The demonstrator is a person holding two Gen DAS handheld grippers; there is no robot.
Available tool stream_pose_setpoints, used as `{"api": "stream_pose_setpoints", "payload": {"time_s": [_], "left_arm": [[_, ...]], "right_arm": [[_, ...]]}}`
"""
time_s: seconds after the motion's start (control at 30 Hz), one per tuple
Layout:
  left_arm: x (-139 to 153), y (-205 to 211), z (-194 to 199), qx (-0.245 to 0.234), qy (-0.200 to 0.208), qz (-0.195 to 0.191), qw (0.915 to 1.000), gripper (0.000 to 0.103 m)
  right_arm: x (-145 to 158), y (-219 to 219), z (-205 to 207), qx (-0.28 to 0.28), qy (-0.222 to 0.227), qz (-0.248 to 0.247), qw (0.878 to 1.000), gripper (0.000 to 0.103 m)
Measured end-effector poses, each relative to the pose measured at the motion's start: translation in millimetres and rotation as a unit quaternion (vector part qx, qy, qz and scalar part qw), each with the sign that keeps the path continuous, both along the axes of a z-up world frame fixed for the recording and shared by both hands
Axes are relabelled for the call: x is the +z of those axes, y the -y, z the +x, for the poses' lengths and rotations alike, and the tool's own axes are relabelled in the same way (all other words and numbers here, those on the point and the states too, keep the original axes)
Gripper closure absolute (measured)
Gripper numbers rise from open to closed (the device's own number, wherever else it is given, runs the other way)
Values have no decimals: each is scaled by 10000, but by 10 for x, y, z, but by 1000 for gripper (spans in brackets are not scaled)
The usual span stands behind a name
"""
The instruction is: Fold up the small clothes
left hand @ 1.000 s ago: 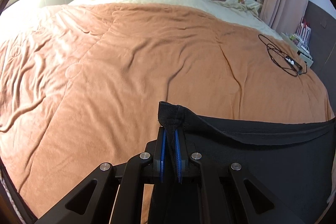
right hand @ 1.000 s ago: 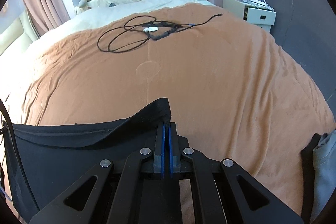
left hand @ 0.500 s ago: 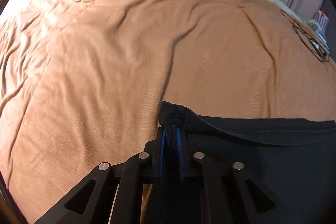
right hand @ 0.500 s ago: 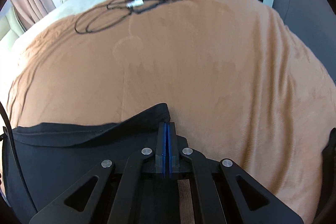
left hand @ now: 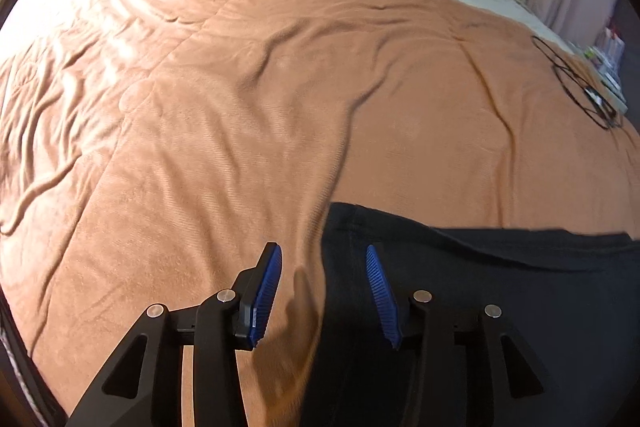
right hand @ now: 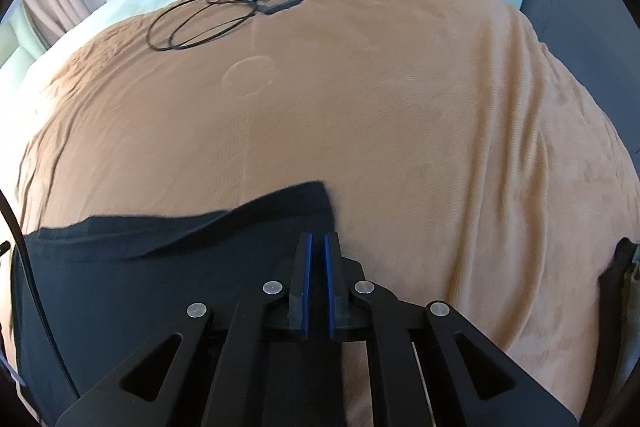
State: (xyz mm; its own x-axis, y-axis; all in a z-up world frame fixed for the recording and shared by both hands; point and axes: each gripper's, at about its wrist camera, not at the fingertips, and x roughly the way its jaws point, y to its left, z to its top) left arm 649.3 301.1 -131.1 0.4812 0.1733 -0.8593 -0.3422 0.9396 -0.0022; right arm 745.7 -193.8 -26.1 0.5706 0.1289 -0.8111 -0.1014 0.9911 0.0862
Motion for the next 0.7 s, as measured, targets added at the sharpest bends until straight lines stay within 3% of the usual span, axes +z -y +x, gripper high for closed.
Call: {"api": "stream_pose_setpoints", "payload": {"time_s": [0.3, 0.53, 0.7], "left_arm": [[9, 521, 49, -793, -106, -102, 9967, 56], [-240, 1063, 242, -1337, -394, -64, 9902, 56], [-318, 1305, 389, -1524, -415, 100, 9874, 56]], "right_arm": [[135, -346, -242, 709, 102, -52, 9974, 100], [-88, -744, -194, 1306, -289, -165, 9909, 100], [-187, -890, -29, 1407, -270, -242, 9894, 100]]}}
